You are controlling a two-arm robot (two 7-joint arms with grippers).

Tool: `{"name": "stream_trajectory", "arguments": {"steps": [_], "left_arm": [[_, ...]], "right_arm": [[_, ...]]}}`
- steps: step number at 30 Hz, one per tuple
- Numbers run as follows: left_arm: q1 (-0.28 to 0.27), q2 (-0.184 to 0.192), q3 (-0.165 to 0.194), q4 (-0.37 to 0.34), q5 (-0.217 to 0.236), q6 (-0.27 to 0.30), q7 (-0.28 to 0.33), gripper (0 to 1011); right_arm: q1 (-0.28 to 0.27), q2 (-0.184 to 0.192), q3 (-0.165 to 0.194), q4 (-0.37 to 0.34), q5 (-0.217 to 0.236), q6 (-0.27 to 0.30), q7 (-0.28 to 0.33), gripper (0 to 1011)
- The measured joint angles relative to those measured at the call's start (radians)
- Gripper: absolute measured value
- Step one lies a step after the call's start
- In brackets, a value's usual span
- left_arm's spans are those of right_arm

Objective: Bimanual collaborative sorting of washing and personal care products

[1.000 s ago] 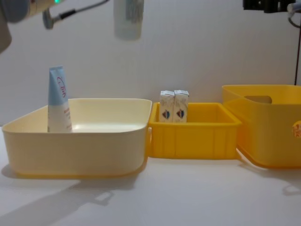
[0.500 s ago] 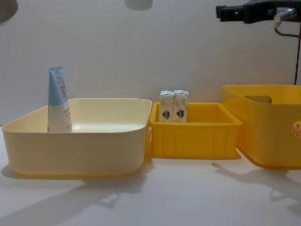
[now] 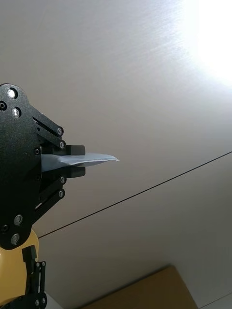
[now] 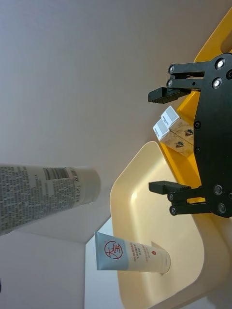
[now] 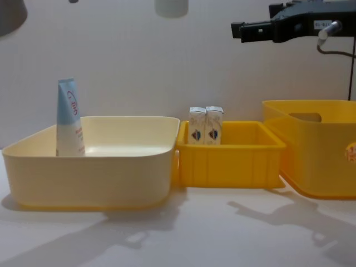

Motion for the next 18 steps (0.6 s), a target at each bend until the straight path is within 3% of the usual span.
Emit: {"name": "stream_trajectory", "arguments": {"steps": [11,18], "left_arm": [[0.054,-0.011,-0.011,-0.033,-0.008,0.021,0.007,139],[0.081,-0.014,-0.018,-0.054,-0.009,0.031,0.013,139]], "right_arm": [[-0.005,-0.014,0.0,0.011,0.005,-0.056,-0.033,1001],[-0.002,-0.019,-0.009,0.014,0.011,-0.063,-0.038,1001]]}}
